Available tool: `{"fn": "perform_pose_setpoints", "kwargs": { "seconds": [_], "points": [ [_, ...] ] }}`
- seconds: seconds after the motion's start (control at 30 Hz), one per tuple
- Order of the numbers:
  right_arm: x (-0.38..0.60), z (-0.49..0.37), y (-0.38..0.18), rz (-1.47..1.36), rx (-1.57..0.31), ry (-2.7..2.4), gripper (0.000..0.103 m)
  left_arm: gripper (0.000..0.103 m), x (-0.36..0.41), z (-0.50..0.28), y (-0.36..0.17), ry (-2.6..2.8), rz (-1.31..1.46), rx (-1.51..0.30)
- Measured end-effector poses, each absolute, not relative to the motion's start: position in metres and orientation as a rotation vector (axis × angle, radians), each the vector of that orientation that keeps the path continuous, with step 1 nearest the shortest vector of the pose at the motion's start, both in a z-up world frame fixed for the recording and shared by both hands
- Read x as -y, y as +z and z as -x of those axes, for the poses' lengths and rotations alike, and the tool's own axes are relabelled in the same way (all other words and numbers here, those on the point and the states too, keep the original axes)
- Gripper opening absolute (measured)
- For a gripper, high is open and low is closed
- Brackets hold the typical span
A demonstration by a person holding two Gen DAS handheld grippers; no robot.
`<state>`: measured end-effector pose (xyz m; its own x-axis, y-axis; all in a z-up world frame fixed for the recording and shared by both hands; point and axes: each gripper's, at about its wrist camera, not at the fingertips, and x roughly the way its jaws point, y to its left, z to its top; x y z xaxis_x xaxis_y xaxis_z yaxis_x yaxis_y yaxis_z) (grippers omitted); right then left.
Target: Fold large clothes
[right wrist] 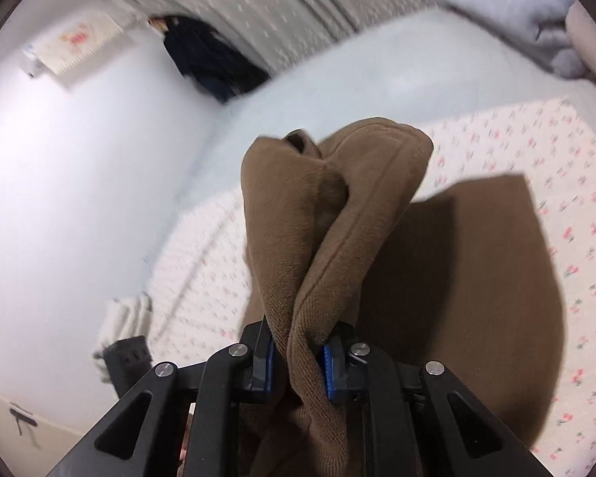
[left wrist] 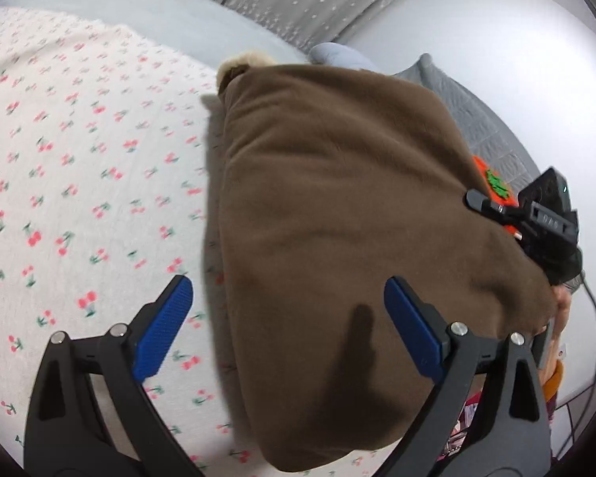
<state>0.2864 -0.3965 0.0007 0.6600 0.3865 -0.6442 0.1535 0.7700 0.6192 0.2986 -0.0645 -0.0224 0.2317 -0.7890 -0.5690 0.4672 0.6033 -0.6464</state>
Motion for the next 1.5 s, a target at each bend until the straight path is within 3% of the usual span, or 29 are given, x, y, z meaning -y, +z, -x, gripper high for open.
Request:
{"fn": "perform_pose_setpoints", "kwargs": {
  "seconds": [0.17, 0.37, 0.47, 0.53, 0.6, 0.67, 0.8, 0.97, 1.03, 1.1, 1.2, 1.3, 1.5],
  "points": [
    [0.445, -0.247, -0.046, -0.812, -0.831, 0.095, 0.017, 0.097, 0.097, -0.287, -0.016, -0.955, 0.342, -1.027],
    [0.480, -0.203, -0.128, -0.987, -0.792, 0.058, 0.018, 0.098, 0.143, -0.258, -0.044, -0.980, 0.167, -1.084],
    [0.477, -0.200, -0.128, -0.944, -0.794, 0.043, 0.029, 0.099, 0.143, -0.259, -0.045, -0.976, 0.169, -1.097],
    [0.469, -0.198, -0.113, -0.875, -0.819, -0.001, 0.046, 0.099, 0.141, -0.265, -0.046, -0.982, 0.201, -1.133],
    [0.464, -0.200, -0.103, -0.796, -0.838, -0.045, 0.070, 0.100, 0.141, -0.277, -0.053, -0.985, 0.240, -1.178],
    [0.459, -0.206, -0.092, -0.726, -0.854, -0.063, 0.083, 0.101, 0.142, -0.284, -0.059, -0.988, 0.279, -1.212],
    [0.457, -0.206, -0.110, -0.701, -0.958, -0.069, 0.088, 0.102, 0.142, -0.289, -0.080, -1.020, 0.406, -1.302],
    [0.476, -0.188, -0.155, -0.959, -0.966, 0.010, 0.095, 0.101, 0.142, -0.290, -0.092, -1.063, 0.477, -1.366],
    [0.477, -0.186, -0.178, -1.103, -0.948, 0.090, 0.094, 0.095, 0.144, -0.289, -0.091, -1.054, 0.468, -1.365],
    [0.472, -0.184, -0.183, -1.144, -0.900, 0.148, 0.074, 0.080, 0.144, -0.282, -0.082, -1.024, 0.479, -1.334],
    [0.463, -0.176, -0.177, -1.203, -0.823, 0.209, 0.057, 0.068, 0.135, -0.272, -0.069, -1.005, 0.514, -1.298],
    [0.452, -0.171, -0.158, -1.175, -0.823, 0.227, 0.051, 0.065, 0.128, -0.261, -0.053, -0.988, 0.497, -1.289],
    [0.396, -0.147, -0.112, -1.054, -0.880, 0.286, 0.050, 0.065, 0.079, -0.225, -0.021, -0.964, 0.471, -1.326]
  ]
}}
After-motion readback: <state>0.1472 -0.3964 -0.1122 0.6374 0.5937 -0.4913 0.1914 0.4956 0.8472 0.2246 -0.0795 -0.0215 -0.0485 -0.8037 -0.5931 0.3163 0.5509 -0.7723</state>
